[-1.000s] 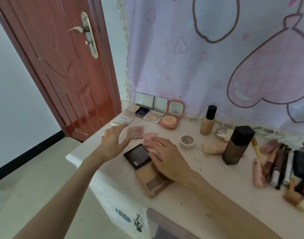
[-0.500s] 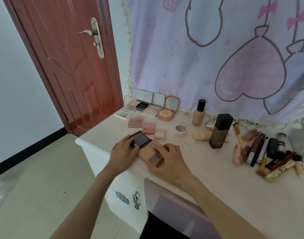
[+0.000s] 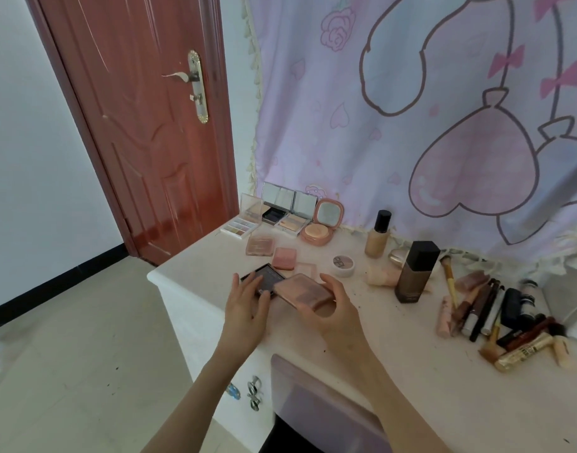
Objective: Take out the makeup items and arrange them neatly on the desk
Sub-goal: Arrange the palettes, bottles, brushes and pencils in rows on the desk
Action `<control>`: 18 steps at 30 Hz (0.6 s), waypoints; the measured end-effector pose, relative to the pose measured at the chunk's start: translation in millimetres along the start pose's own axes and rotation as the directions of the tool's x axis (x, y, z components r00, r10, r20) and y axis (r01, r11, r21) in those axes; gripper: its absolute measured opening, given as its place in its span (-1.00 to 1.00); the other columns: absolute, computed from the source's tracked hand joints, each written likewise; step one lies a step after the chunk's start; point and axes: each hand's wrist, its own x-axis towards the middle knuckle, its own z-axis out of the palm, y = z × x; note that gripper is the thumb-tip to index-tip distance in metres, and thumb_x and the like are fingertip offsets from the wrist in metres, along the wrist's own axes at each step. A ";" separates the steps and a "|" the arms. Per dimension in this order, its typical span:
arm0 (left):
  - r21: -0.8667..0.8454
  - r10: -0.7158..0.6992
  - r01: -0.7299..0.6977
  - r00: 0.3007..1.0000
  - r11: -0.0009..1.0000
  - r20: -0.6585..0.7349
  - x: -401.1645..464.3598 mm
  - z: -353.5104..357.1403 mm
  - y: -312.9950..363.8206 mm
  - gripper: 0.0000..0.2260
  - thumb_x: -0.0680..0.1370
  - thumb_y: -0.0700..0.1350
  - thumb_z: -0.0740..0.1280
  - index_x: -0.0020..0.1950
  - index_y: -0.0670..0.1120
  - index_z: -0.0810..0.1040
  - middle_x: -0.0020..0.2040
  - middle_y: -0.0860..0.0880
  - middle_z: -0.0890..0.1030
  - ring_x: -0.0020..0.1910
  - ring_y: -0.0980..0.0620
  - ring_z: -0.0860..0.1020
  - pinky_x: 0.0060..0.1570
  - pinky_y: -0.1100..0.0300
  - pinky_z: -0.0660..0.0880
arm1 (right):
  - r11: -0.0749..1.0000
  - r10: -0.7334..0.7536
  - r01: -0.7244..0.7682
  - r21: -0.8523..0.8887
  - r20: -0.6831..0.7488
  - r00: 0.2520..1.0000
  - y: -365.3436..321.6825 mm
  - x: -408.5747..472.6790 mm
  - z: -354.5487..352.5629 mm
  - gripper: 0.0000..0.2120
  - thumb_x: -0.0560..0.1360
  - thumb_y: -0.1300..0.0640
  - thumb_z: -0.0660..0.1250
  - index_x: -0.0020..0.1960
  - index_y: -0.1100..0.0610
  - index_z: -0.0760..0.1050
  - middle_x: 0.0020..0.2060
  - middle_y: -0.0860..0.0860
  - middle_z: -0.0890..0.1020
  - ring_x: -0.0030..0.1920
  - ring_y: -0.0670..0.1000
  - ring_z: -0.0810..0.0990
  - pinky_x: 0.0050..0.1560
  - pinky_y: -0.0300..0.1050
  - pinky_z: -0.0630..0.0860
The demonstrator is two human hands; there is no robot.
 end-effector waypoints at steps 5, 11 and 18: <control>-0.343 -0.149 0.176 0.983 0.923 0.103 7.8 -0.5 41.4 -0.78 0.51 -0.01 0.33 0.14 0.07 0.45 -0.20 0.07 0.60 -0.31 0.22 0.57 -0.27 0.43 0.42 | 0.979 0.009 -0.010 0.204 0.004 1.000 -1.6 0.3 -1.5 -0.38 0.26 -0.17 0.41 0.27 -0.25 0.28 0.19 -0.27 0.45 0.11 -0.32 0.50 -0.03 -0.39 0.48; -0.573 -0.276 0.396 0.917 0.717 0.288 16.3 5.7 44.1 -0.80 0.54 -0.24 0.29 0.15 -0.10 0.51 -0.11 -0.07 0.63 -0.24 0.06 0.57 -0.26 0.24 0.52 | 0.672 0.138 -0.120 0.731 0.036 0.990 4.4 8.2 -21.7 -0.61 0.42 0.00 0.30 0.18 0.15 0.50 -0.05 0.07 0.68 -0.08 0.00 0.64 -0.14 -0.17 0.56; -0.719 -0.313 0.427 0.902 0.549 0.297 16.0 19.3 56.7 -0.84 0.51 -0.25 0.32 0.08 -0.16 0.47 -0.10 -0.16 0.63 -0.25 0.02 0.62 -0.30 0.24 0.56 | 0.707 0.140 -0.165 0.688 0.092 0.986 10.4 9.4 -20.9 -0.66 0.39 0.05 0.37 0.12 0.15 0.56 0.03 0.13 0.66 0.02 0.08 0.63 -0.04 -0.13 0.56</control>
